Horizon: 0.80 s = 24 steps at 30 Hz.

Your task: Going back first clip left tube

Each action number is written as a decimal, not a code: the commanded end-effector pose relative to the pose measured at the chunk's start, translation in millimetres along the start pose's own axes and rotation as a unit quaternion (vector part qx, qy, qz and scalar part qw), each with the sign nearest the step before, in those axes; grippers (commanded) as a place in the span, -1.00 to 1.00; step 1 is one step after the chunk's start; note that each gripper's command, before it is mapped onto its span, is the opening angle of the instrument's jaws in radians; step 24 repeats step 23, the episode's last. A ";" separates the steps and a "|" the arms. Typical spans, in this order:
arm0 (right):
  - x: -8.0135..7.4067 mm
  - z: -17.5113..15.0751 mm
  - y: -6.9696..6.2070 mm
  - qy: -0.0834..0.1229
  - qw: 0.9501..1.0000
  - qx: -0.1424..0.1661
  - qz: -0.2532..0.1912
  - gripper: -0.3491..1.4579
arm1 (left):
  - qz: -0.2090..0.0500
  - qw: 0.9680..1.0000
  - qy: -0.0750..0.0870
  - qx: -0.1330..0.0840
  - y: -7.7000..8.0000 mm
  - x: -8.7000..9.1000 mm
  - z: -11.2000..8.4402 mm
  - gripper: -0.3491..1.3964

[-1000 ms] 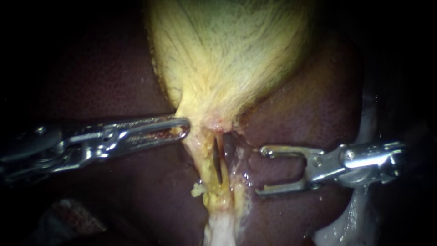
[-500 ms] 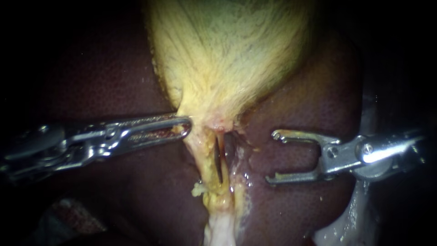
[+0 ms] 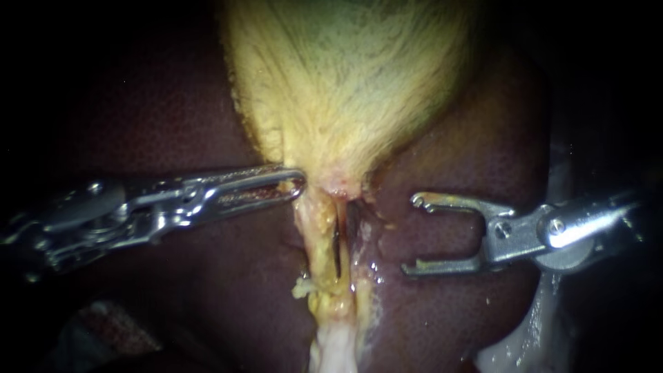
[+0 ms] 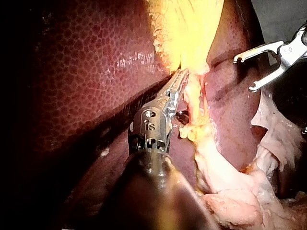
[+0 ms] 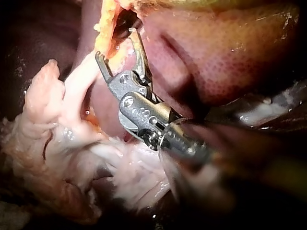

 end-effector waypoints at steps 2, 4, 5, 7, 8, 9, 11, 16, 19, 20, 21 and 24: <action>0.0 0.0 0.0 0.000 1.000 0.000 -0.006 0.05 | 0.000 1.000 0.001 0.001 -0.1 0.1 0.2 -0.67; 0.0 0.0 0.0 0.000 1.000 0.000 -0.012 0.05 | 0.001 1.000 0.002 0.000 -0.2 0.2 0.3 -0.67; 0.0 0.0 0.0 0.000 1.000 0.000 -0.015 0.05 | 0.001 1.000 0.002 0.001 -0.2 0.3 0.4 -0.67; -0.1 0.0 0.0 0.000 1.000 0.000 -0.018 0.05 | 0.002 1.000 0.004 0.001 -0.3 0.5 0.5 -0.67; -0.1 -0.1 0.0 0.000 1.000 0.000 -0.021 0.05 | 0.002 1.000 0.004 0.001 -0.3 0.6 0.6 -0.67; -0.1 -0.1 0.1 0.000 1.000 0.000 -0.021 0.05 | 0.002 1.000 0.004 0.002 -0.4 0.6 0.6 -0.67; -0.1 -0.1 0.1 -0.001 1.000 0.000 -0.024 0.05 | 0.002 1.000 0.004 0.002 -0.4 0.7 0.7 -0.67; -0.2 -0.1 0.1 -0.001 1.000 0.000 -0.027 0.05 | 0.002 1.000 0.004 0.002 -0.5 0.7 0.7 -0.67; -0.2 -0.1 0.1 -0.001 1.000 0.000 -0.027 0.05 | 0.002 1.000 0.004 0.002 -0.5 0.7 0.7 -0.67; -0.3 -0.1 0.1 -0.001 1.000 0.000 -0.027 0.05 | 0.002 1.000 0.004 0.002 -0.5 0.7 0.8 -0.67; -0.3 -0.2 0.1 -0.001 1.000 0.000 -0.027 0.05 | 0.002 1.000 0.004 0.002 -0.5 0.7 0.8 -0.67; -0.3 -0.2 0.1 0.000 1.000 0.001 -0.027 0.05 | 0.002 1.000 0.004 0.002 -0.5 0.6 0.8 -0.67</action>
